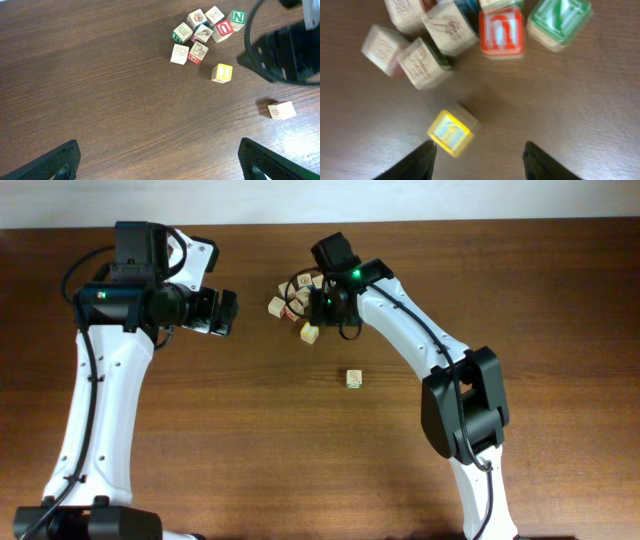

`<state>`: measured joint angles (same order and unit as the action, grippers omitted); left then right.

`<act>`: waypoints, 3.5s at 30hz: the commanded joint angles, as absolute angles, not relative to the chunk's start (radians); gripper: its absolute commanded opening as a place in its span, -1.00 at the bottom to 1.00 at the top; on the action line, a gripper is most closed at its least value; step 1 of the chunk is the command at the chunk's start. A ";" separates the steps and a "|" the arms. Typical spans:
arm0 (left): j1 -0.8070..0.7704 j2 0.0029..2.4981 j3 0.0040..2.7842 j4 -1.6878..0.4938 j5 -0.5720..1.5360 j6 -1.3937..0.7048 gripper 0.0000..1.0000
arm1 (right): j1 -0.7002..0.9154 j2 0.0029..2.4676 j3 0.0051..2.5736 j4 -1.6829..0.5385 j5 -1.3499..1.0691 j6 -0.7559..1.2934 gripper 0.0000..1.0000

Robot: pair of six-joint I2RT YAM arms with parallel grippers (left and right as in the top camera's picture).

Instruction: Rotate 4 blocks

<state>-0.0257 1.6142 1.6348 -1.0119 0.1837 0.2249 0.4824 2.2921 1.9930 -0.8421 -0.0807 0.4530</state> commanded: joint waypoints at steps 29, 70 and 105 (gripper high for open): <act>-0.025 1.618 1.658 -1.012 0.195 0.234 0.98 | 0.530 2.406 2.196 -1.248 -0.123 0.480 0.19; -0.025 1.618 1.658 -1.012 0.195 0.233 0.98 | 0.334 2.577 2.342 -1.699 -0.143 0.279 0.08; -0.025 1.618 1.658 -1.012 0.195 0.234 0.98 | 0.474 2.531 2.362 -1.127 -0.297 0.329 -0.57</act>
<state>-0.0257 1.6142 1.6348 -1.0107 0.1837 0.2249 0.4347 2.5927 2.3703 -1.0542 -0.1490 0.2687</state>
